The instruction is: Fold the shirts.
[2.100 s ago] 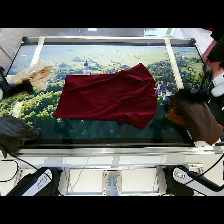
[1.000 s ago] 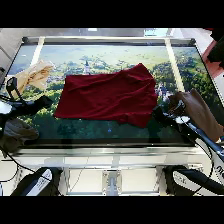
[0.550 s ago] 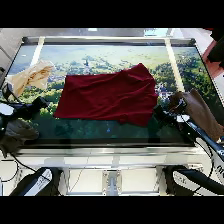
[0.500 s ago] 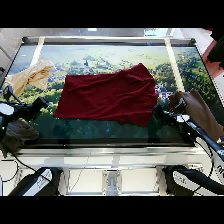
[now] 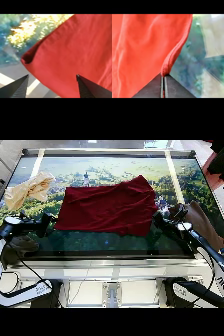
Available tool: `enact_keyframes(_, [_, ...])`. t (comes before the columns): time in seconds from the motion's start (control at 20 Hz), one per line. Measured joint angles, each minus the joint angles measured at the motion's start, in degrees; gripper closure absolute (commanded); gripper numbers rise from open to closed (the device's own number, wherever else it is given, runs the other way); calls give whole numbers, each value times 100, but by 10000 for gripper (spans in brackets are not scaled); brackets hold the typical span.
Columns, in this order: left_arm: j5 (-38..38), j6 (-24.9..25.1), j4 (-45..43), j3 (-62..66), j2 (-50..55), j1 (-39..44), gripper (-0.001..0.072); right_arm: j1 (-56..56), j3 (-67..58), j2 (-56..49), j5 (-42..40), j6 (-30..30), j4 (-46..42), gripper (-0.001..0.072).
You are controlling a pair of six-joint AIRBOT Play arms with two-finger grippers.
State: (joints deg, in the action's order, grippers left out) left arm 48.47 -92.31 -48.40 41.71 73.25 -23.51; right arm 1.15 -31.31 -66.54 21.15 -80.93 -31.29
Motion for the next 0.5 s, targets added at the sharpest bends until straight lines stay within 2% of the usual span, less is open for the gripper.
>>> enact_keyframes(0.15, [-52,7,-118,2,92,-17,69,0,-26,11,28,24,-2,682])
enact_keyframes(0.2, [-101,-26,-151,2,114,-15,85,0,-35,13,31,31,0,682])
enact_keyframes(0.25, [-173,-33,-166,2,129,-9,134,0,-37,13,31,33,0,682])
enact_keyframes(0.5, [-348,-57,-103,7,269,133,144,0,-42,17,24,35,0,682])
